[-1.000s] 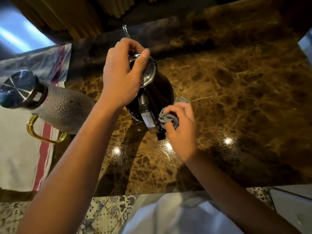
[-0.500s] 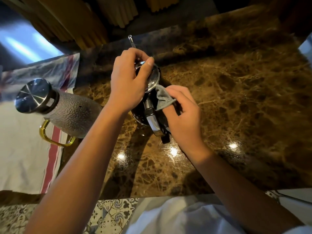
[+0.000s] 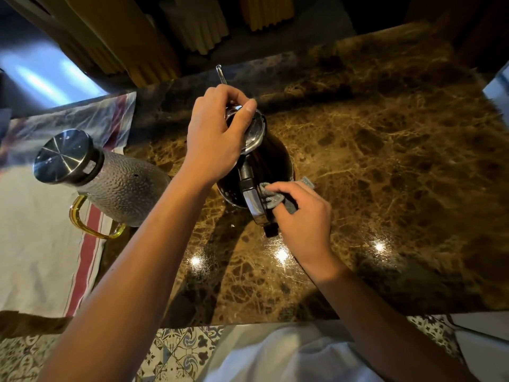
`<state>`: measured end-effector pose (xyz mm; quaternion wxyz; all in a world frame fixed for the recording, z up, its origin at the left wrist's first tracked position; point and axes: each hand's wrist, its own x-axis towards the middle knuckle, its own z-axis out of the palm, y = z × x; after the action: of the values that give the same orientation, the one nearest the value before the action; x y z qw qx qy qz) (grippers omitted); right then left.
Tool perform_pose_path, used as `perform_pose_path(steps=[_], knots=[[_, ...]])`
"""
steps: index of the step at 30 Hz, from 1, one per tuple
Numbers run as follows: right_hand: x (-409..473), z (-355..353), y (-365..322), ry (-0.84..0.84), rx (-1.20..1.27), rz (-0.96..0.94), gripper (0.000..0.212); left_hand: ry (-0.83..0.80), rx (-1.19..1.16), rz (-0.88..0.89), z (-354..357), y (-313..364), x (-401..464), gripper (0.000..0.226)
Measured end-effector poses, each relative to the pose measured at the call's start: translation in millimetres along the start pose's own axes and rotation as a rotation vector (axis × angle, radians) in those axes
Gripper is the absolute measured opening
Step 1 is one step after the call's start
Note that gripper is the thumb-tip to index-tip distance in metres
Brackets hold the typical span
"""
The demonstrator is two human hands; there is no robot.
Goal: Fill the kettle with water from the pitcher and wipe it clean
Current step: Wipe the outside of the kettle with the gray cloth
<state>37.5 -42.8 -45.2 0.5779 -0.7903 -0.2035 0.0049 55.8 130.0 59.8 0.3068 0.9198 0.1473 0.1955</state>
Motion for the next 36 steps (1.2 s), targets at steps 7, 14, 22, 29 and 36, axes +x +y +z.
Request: perform_pose_path(steps=[7, 14, 22, 29, 36], knots=[[30, 6, -26, 0.171, 0.039, -0.175, 0.021, -0.003, 0.012, 0.029, -1, -2, 1, 0.013], [-2, 8, 19, 0.082, -0.082, -0.052, 0.021, -0.03, -0.015, 0.045, -3, -3, 1, 0.02], [25, -17, -10, 0.179, 0.331, 0.214, 0.03, -0.055, -0.104, 0.062, -4, -4, -1, 0.014], [42, -15, -37, 0.171, 0.422, 0.123, 0.028, -0.083, -0.172, 0.091, -4, -6, -3, 0.021], [-13, 10, 14, 0.097, 0.008, -0.057, 0.033, -0.078, -0.156, 0.084, -3, -5, -2, 0.019]])
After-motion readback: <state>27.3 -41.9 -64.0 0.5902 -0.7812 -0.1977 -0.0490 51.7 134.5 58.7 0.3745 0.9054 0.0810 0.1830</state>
